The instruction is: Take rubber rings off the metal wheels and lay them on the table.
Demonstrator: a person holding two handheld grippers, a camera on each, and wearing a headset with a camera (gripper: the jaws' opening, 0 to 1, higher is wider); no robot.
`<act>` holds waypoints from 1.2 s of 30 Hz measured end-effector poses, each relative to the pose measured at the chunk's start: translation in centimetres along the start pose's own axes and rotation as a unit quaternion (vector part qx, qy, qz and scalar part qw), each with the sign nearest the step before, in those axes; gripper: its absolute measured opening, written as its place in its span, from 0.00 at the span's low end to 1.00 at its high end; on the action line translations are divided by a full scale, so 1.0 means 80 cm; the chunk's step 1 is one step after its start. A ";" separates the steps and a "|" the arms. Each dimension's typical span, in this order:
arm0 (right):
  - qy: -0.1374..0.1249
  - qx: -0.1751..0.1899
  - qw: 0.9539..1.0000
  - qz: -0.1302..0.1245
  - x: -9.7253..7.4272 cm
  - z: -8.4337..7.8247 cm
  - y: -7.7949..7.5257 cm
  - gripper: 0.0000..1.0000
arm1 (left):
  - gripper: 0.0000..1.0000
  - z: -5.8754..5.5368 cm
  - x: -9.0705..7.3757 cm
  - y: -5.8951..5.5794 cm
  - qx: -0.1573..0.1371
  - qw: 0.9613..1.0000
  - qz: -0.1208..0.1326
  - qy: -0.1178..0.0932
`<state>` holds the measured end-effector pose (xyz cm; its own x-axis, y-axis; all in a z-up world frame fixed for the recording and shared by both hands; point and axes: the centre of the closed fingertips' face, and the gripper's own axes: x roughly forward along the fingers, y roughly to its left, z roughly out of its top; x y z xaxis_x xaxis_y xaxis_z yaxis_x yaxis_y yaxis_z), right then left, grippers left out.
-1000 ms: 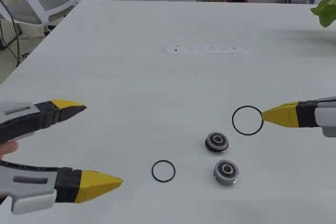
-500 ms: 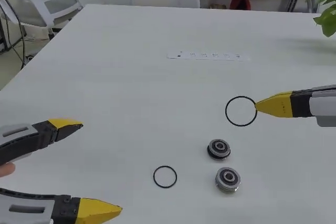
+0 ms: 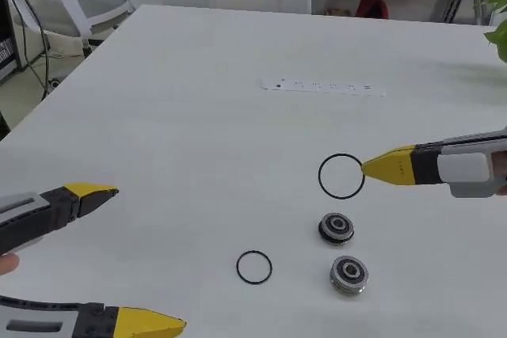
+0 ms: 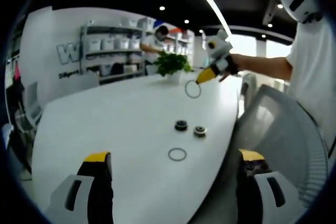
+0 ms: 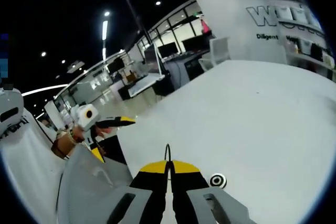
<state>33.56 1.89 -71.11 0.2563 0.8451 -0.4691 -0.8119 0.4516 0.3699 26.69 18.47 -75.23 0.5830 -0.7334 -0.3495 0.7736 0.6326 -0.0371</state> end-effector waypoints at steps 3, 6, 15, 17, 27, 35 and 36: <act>0.005 0.001 1.000 0.005 0.008 -0.003 0.002 0.00 | 0.99 0.000 -0.002 0.001 -0.002 1.000 0.001 -0.001; 0.013 0.008 1.000 0.015 0.021 -0.011 0.005 0.00 | 0.98 0.000 -0.003 0.002 -0.005 1.000 0.002 -0.003; 0.047 0.015 0.998 0.027 0.049 -0.038 0.012 0.00 | 0.97 -0.004 -0.005 0.003 -0.006 1.000 0.004 -0.001; 0.053 0.014 0.998 0.027 0.052 -0.041 0.012 0.00 | 0.97 -0.004 -0.006 0.003 -0.007 1.000 0.005 -0.001; 0.085 0.013 0.996 0.036 0.070 -0.061 0.017 0.00 | 0.96 -0.009 -0.009 0.005 -0.008 1.000 0.009 0.002; 0.118 0.010 0.992 0.039 0.084 -0.082 0.013 0.00 | 0.96 -0.012 -0.008 0.005 -0.008 1.000 0.012 0.005; 0.120 0.011 0.992 0.038 0.085 -0.083 0.012 0.00 | 0.96 -0.012 -0.008 0.005 -0.009 1.000 0.012 0.005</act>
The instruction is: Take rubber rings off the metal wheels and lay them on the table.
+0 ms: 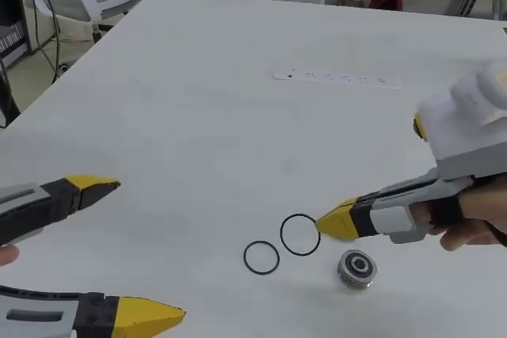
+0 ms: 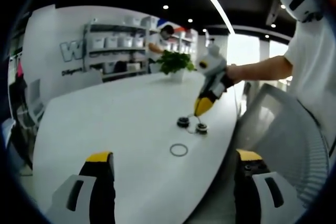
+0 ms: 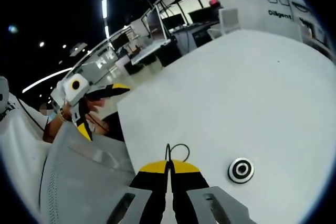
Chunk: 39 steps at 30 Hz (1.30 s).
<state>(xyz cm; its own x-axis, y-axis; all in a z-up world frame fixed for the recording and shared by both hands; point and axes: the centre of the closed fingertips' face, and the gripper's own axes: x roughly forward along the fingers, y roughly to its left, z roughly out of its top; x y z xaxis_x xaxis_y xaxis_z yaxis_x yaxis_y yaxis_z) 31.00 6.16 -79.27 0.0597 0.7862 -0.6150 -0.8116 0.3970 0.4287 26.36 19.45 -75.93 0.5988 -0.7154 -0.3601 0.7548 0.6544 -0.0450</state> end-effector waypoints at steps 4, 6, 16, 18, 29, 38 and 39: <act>0.007 0.002 1.000 0.002 0.007 -0.005 -0.002 0.00 | 0.96 -0.002 0.000 0.001 -0.001 1.000 0.003 0.003; 0.012 0.005 1.000 0.002 0.011 -0.009 -0.004 0.00 | 0.95 -0.003 -0.001 0.002 -0.003 1.000 0.005 0.004; 0.033 0.004 0.999 -0.002 0.028 -0.026 -0.012 0.00 | 0.95 -0.008 -0.004 0.004 -0.016 1.000 0.012 0.002; 0.038 0.002 0.999 -0.003 0.031 -0.029 -0.014 0.00 | 0.95 -0.010 -0.005 0.004 -0.017 1.000 0.013 0.003; 0.050 0.006 0.999 -0.018 0.041 -0.038 -0.029 0.00 | 0.95 -0.012 -0.005 0.002 -0.022 1.000 0.011 0.002; 0.060 -0.004 0.997 -0.041 0.046 -0.042 -0.043 0.00 | 0.95 -0.014 -0.004 0.000 -0.021 1.000 0.006 0.005; 0.059 -0.004 0.997 -0.042 0.046 -0.041 -0.045 0.00 | 0.95 -0.014 -0.004 -0.001 -0.021 1.000 0.005 0.005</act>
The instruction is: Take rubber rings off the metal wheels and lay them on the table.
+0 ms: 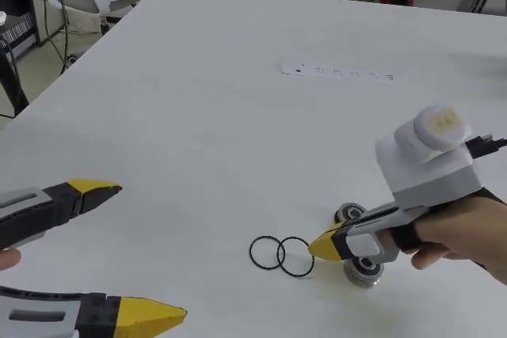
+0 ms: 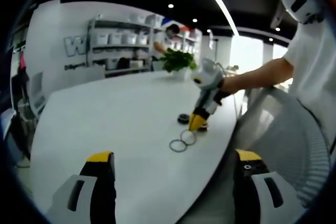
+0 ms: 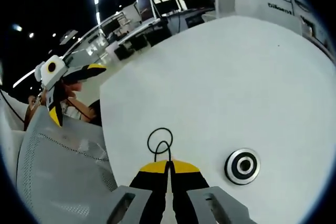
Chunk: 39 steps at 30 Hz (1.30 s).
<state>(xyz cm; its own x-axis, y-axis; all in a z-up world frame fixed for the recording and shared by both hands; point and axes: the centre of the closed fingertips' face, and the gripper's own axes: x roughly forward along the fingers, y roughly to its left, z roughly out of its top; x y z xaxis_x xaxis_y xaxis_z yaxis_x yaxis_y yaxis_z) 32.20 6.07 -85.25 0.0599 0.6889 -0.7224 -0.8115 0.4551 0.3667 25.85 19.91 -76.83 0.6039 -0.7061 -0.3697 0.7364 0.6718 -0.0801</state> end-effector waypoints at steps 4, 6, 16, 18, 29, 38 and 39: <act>-0.003 -0.003 1.000 -0.010 0.001 0.003 -0.004 0.00 | 0.95 0.001 0.001 0.000 0.000 1.000 -0.001 0.000; -0.005 -0.005 1.000 -0.011 0.002 0.005 -0.003 0.00 | 0.94 0.001 0.001 0.000 0.003 1.000 -0.001 0.001; -0.009 -0.009 1.000 -0.015 0.006 0.010 -0.004 0.00 | 0.94 0.001 0.001 0.000 0.005 1.000 -0.001 0.005; -0.007 -0.012 1.000 -0.019 0.008 0.010 -0.006 0.00 | 0.94 0.001 0.002 -0.001 0.006 1.000 -0.001 0.007; -0.006 -0.024 0.999 -0.027 0.013 0.011 -0.013 0.01 | 0.93 0.003 0.002 -0.005 0.009 1.000 0.000 0.011; -0.007 -0.026 0.999 -0.030 0.005 0.010 -0.016 0.01 | 0.92 0.002 0.000 -0.004 0.007 1.000 0.003 0.010; -0.009 -0.024 0.999 -0.029 0.003 0.011 -0.015 0.02 | 0.92 0.002 -0.001 -0.004 0.007 1.000 0.004 0.010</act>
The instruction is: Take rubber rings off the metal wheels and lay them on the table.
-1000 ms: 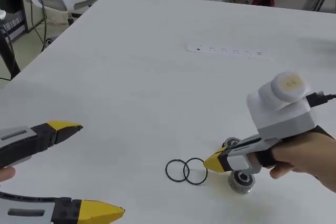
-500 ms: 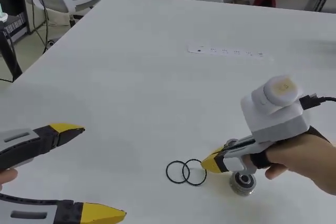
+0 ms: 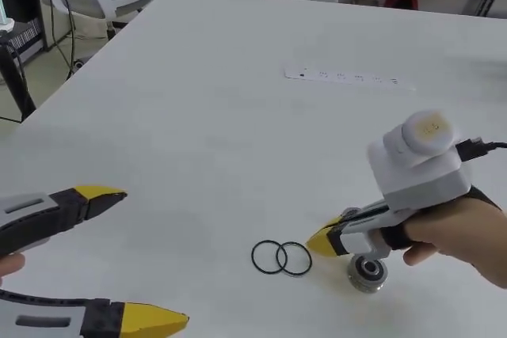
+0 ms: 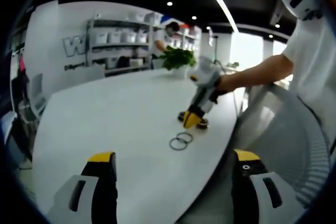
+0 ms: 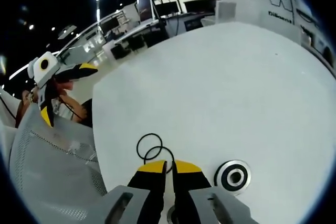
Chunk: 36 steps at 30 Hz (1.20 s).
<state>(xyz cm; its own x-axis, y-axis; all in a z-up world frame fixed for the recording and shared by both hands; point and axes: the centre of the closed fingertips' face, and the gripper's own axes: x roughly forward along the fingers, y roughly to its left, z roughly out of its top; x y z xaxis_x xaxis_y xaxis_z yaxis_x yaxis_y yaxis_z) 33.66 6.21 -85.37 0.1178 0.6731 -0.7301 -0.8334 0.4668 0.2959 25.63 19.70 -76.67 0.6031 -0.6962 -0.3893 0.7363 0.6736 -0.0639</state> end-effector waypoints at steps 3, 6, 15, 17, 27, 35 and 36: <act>-0.003 0.001 1.000 0.004 -0.006 0.000 0.003 0.02 | 0.92 0.000 -0.001 0.001 0.001 1.000 0.001 -0.001; -0.009 0.000 1.000 0.005 -0.013 0.002 0.004 0.03 | 0.92 0.000 -0.001 0.002 0.003 1.000 0.002 -0.001; -0.023 -0.017 1.000 0.010 -0.036 0.008 0.016 0.07 | 0.92 0.001 -0.003 0.003 0.004 1.000 0.006 0.000; -0.023 -0.025 0.999 0.009 -0.041 0.008 0.019 0.08 | 0.92 0.001 -0.004 0.003 0.005 1.000 0.007 0.001; -0.042 -0.059 0.997 0.015 -0.069 0.020 0.039 0.13 | 0.92 0.004 -0.002 -0.002 0.009 1.000 0.008 0.002; -0.057 -0.080 0.995 0.019 -0.090 0.033 0.056 0.20 | 0.91 0.010 -0.001 -0.007 0.011 1.000 0.005 -0.004; -0.060 -0.080 0.995 0.022 -0.093 0.035 0.059 0.20 | 0.91 0.010 -0.001 -0.007 0.011 1.000 0.006 -0.003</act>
<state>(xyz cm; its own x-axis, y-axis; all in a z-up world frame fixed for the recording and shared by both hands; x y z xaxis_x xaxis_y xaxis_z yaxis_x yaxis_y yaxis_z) 30.35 5.06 -76.80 0.1350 0.7587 -0.6373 -0.9136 0.3443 0.2162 25.39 19.17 -75.87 0.6135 -0.6903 -0.3835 0.7362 0.6757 -0.0385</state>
